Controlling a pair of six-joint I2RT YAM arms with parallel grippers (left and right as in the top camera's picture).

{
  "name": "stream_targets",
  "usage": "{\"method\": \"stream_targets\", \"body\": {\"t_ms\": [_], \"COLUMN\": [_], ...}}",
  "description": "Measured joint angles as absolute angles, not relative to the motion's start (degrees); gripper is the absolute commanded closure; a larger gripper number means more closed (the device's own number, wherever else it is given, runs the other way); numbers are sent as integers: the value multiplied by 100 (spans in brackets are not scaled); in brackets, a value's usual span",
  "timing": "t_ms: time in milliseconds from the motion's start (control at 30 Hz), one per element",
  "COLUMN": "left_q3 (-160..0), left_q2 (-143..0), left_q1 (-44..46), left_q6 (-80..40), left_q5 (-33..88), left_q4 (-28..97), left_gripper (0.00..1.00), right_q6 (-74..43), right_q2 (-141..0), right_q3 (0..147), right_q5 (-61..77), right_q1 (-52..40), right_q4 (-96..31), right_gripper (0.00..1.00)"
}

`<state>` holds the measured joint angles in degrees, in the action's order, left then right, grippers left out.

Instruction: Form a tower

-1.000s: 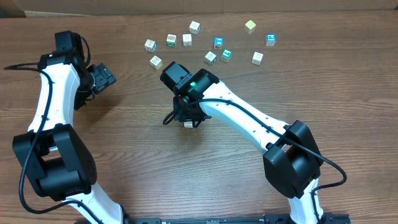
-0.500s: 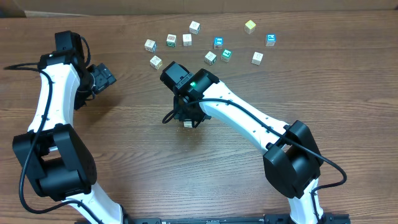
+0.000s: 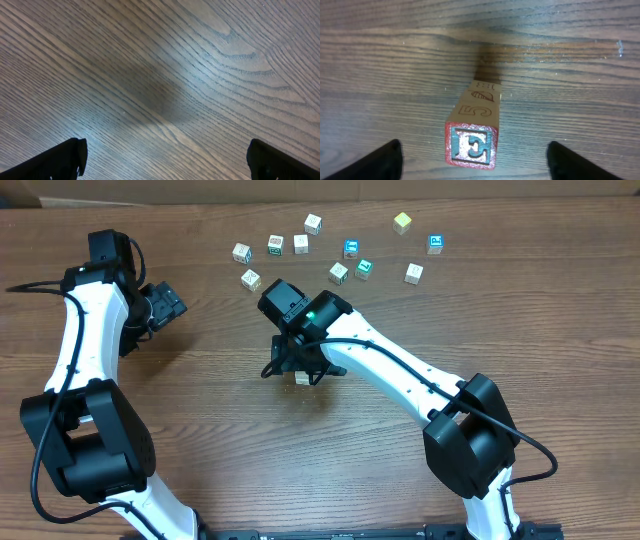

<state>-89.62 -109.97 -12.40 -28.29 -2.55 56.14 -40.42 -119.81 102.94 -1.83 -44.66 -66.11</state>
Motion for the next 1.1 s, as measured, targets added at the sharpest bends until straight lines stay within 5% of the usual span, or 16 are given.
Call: {"method": "stream_targets", "body": {"t_ms": [500, 667, 833, 1100], "left_q3": [-8962, -8962, -8962, -8962], "left_q2": [-10997, -10997, -10997, -10997], "left_q1": [-1240, -1240, -1240, -1240], "left_q6": [-2829, -2829, -2829, -2832], "left_q5": [-255, -252, -252, -252], "left_q4": [5614, 5614, 5616, 5614], "left_gripper": [1, 1, 0, 0], "right_q6": [-4263, -4362, -4720, -4847], "right_q2": [-12016, -12018, -12018, -12018], "right_q3": [11168, 11168, 11078, 10525], "right_q5": [703, 906, 519, 316], "right_q1": [-3710, -3760, -3927, -4152], "right_q4": [-6733, -6864, -7271, -6834], "right_gripper": [0, 7, 0, 5]}}
